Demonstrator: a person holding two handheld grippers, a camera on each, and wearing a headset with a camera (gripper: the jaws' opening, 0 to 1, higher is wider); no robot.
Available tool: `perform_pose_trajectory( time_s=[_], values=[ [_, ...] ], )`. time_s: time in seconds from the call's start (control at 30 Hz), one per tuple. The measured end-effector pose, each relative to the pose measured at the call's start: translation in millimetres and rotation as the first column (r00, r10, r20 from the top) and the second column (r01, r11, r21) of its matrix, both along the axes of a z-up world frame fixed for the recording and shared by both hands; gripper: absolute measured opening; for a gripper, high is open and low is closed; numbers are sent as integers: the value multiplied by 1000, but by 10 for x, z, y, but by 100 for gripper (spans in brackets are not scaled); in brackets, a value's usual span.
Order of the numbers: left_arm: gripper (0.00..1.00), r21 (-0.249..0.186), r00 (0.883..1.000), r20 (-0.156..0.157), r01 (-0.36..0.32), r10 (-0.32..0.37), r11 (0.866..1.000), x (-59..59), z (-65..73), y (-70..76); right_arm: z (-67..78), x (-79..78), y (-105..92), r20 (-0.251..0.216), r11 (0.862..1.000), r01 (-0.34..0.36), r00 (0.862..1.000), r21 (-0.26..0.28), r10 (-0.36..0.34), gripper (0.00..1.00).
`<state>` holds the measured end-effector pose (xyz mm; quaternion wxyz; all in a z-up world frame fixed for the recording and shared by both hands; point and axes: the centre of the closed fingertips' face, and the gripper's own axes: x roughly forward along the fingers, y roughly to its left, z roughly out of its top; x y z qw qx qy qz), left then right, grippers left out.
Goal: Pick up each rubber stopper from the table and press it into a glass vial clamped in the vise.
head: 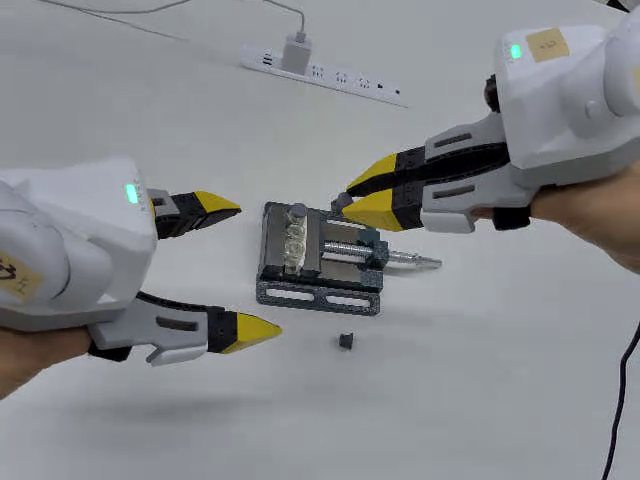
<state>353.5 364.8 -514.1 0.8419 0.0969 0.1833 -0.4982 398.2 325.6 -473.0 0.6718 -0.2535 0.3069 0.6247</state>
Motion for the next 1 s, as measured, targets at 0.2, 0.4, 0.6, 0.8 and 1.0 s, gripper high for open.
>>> perform_pose_trajectory(
  time_s=[0.2,0.4,0.6,0.8,1.0],
  values=[
    [82,-31,1000,4,4,-4,1000,-25,-37,27,-228,147,55,-10,997,1,1000,-80,-2,5],
    [89,-41,1000,-21,3,-4,999,-31,-130,74,-486,256,93,-17,986,2,1000,-166,-5,5],
    [96,-57,1000,-13,-1,0,998,-19,-169,110,-782,365,91,-8,969,3,1000,-246,-5,5],
    [99,-63,999,-40,9,-11,998,-46,-241,116,-997,376,102,-25,955,-6,1000,-298,-1,5],
    [99,-66,999,-45,17,-20,998,-63,-275,109,-1135,398,108,-36,948,-5,999,-319,-7,5]
  ],
)
